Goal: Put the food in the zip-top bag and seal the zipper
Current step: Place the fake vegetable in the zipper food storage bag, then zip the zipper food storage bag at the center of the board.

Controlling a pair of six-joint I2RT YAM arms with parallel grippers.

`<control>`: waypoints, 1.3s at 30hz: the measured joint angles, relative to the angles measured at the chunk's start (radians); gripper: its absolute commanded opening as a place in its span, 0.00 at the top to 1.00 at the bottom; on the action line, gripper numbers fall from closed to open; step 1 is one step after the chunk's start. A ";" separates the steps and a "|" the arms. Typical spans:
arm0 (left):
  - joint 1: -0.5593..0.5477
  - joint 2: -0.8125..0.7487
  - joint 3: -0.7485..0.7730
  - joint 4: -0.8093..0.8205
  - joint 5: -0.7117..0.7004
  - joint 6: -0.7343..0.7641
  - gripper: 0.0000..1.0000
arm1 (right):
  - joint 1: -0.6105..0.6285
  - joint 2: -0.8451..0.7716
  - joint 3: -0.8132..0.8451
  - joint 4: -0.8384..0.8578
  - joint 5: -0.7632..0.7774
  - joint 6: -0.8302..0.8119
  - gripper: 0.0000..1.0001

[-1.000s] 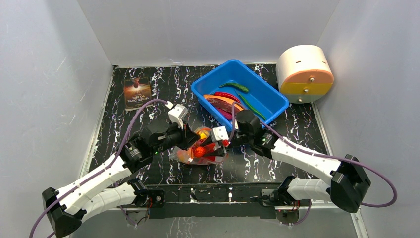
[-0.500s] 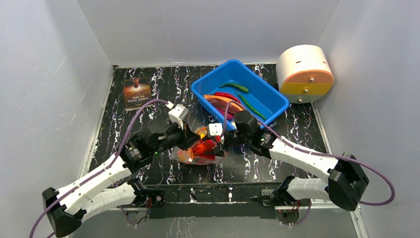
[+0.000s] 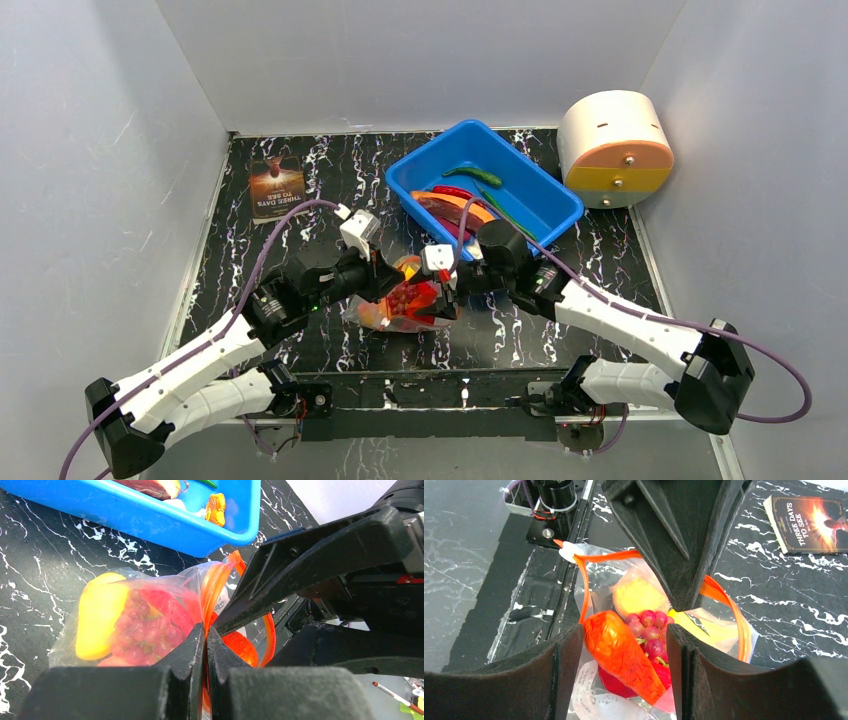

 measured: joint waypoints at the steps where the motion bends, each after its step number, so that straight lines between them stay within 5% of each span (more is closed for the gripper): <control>1: 0.000 0.000 0.000 0.001 0.000 0.000 1.00 | 0.003 -0.003 0.004 -0.003 0.000 0.005 0.52; 9: 0.000 0.009 0.001 0.002 0.000 0.000 1.00 | 0.025 -0.012 0.008 -0.024 0.026 0.058 0.67; 24: 0.000 0.009 0.006 0.002 -0.013 -0.012 1.00 | 0.062 -0.053 0.126 -0.124 0.155 0.264 0.53; 39: 0.000 0.009 0.025 0.002 -0.038 -0.037 1.00 | 0.177 -0.063 0.093 -0.154 0.259 0.334 0.54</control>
